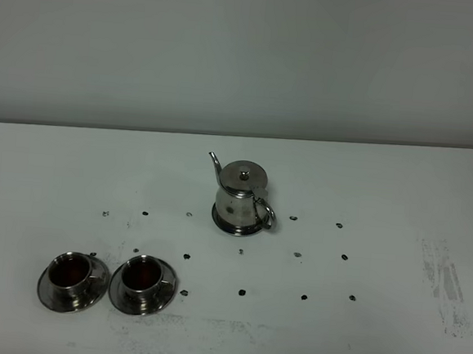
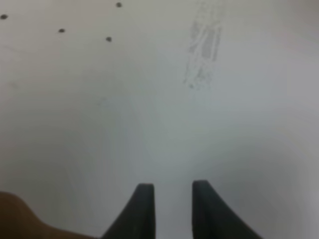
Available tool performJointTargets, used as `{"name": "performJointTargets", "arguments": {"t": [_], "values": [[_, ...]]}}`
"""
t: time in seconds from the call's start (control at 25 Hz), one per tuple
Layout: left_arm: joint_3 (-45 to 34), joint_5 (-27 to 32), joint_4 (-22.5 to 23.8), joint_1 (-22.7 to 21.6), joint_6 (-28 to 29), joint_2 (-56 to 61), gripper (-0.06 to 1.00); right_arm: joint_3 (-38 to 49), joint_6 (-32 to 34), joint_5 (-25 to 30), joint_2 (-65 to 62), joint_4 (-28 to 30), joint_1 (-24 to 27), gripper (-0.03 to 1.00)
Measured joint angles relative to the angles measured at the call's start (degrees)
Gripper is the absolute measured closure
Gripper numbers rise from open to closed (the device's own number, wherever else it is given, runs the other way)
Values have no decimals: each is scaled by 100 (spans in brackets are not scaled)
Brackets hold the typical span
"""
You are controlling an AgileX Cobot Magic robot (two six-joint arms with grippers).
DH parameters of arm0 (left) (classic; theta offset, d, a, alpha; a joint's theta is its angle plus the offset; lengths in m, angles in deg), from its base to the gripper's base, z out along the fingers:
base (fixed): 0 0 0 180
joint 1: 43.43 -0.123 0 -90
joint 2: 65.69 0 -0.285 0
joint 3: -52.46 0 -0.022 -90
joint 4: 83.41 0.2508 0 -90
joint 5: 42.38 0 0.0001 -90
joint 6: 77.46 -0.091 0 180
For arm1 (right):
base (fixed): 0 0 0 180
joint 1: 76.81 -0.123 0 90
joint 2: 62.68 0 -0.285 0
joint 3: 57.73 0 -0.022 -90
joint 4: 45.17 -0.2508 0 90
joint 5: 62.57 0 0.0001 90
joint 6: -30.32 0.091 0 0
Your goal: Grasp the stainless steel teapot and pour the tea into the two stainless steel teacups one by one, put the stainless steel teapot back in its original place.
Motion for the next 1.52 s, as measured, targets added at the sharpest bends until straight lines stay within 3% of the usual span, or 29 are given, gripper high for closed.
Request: {"name": "performJointTargets", "arguments": {"t": [0.36,0.84,1.52], "values": [[0,0,0,0,0,0,46,358,-6,-540,-146,-24,60,76],[0,0,0,0,0,0,46,428,0,-528,-928,2,457,76],[0,0,0,0,0,0,46,428,0,-528,-1168,2,468,76]]}}
